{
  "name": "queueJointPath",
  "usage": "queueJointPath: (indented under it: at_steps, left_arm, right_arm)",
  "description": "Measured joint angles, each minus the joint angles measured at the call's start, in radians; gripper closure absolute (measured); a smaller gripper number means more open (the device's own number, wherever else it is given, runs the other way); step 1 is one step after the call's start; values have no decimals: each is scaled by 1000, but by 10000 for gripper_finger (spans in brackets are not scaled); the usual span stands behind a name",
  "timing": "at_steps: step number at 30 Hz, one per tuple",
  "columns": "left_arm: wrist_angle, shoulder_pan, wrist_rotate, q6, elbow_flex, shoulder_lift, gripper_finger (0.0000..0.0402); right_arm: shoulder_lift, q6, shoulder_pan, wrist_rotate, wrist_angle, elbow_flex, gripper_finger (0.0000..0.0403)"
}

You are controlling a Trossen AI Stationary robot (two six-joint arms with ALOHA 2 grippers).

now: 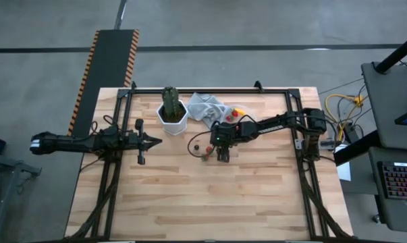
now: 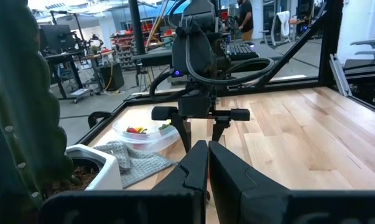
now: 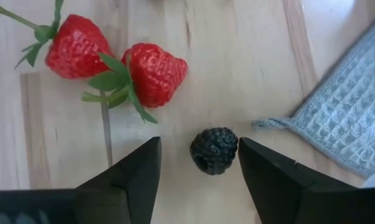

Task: Pick and placing Produce into tupperware
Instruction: Put the blackberry into the transparent bin

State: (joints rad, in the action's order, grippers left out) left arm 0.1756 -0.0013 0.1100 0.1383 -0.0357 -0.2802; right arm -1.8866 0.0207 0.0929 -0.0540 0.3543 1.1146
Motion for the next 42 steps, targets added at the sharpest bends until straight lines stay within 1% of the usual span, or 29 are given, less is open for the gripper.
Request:
queueJointPath:
  at_steps: [6, 9, 16, 31, 34, 38, 42]
  left_arm:
    - [0, 0, 0, 0, 0, 0, 402]
    - [0, 0, 0, 0, 0, 0, 402]
    - [0, 0, 0, 0, 0, 1, 402]
    - [0, 0, 0, 0, 0, -1, 402]
    - [0, 0, 0, 0, 0, 0, 402]
    - [0, 0, 0, 0, 0, 0, 402]
    - [0, 0, -1, 0, 0, 0, 402]
  right_arm:
    - [0, 9, 0, -5, -1, -12, 234]
    - [0, 13, 0, -33, -2, -13, 257]
    - [0, 13, 1, -34, -3, -14, 303]
    - [1, 8, 1, -26, -1, -15, 358]
    - [1, 5, 1, -25, -1, -15, 364]
    - [1, -11, 1, -25, 1, -15, 362]
    - [1, -7, 1, -25, 9, -15, 336]
